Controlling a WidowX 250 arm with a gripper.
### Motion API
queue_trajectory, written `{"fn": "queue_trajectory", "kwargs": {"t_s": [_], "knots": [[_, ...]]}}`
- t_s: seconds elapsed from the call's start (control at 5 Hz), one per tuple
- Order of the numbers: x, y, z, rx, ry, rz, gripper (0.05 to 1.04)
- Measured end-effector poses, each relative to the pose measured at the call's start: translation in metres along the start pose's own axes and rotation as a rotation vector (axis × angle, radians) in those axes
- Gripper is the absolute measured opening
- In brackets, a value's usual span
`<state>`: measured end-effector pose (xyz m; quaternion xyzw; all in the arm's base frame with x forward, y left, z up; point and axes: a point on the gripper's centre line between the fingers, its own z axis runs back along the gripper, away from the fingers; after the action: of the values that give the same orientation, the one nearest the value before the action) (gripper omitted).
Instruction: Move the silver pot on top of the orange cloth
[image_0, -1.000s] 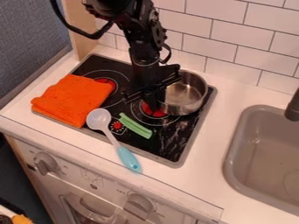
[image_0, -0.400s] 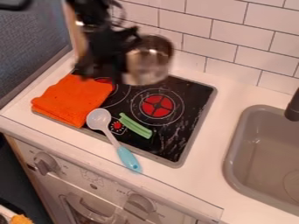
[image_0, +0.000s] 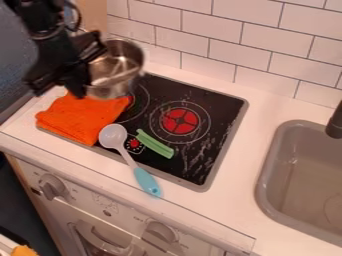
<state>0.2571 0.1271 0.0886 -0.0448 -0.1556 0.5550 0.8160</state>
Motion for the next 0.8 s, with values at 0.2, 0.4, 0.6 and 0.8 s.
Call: {"fn": "queue_trajectory", "kwargs": {"t_s": [0.2, 0.4, 0.6, 0.8], "knots": [[0.013, 0.022, -0.016, 0.056, -0.014, 0.029, 0.073], [0.017, 0.036, -0.033, 0.102, 0.001, 0.025, 0.073], [0.02, 0.047, -0.048, 0.135, 0.015, 0.029, 0.073], [0.019, 0.053, -0.061, 0.159, 0.038, 0.047, 0.107]]}}
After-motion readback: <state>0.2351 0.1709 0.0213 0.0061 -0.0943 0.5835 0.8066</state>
